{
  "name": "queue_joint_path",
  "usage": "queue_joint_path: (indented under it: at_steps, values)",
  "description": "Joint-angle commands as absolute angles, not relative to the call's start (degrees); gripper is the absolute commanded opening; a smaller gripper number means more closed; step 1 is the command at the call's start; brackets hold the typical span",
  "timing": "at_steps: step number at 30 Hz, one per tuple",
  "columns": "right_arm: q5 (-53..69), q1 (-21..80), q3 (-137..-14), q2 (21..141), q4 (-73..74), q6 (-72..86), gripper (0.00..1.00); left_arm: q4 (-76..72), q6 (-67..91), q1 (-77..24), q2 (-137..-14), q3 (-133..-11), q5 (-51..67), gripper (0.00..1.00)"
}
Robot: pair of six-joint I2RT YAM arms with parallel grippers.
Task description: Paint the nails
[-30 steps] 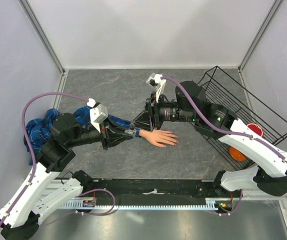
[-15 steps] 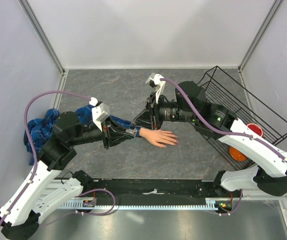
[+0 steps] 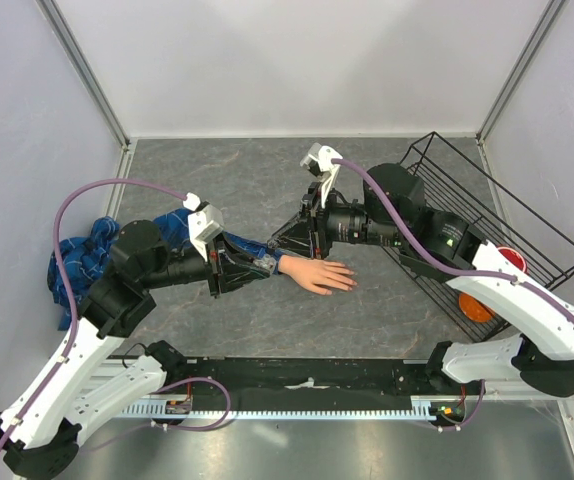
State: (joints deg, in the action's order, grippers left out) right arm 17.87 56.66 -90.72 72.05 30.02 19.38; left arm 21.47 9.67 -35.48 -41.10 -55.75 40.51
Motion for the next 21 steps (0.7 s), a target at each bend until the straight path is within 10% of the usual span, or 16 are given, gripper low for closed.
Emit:
queue_joint_path:
  at_steps: [1, 21]
  values:
    - [16.79, 56.78, -90.18, 70.58, 27.86, 18.19, 0.0, 21.62, 7.47, -35.6, -41.22, -58.1, 41.48, 0.02]
    - [14.85, 56.78, -90.0, 69.79, 29.18, 17.58, 0.0, 21.62, 7.29, -35.6, -40.69, -58.01, 41.13, 0.02]
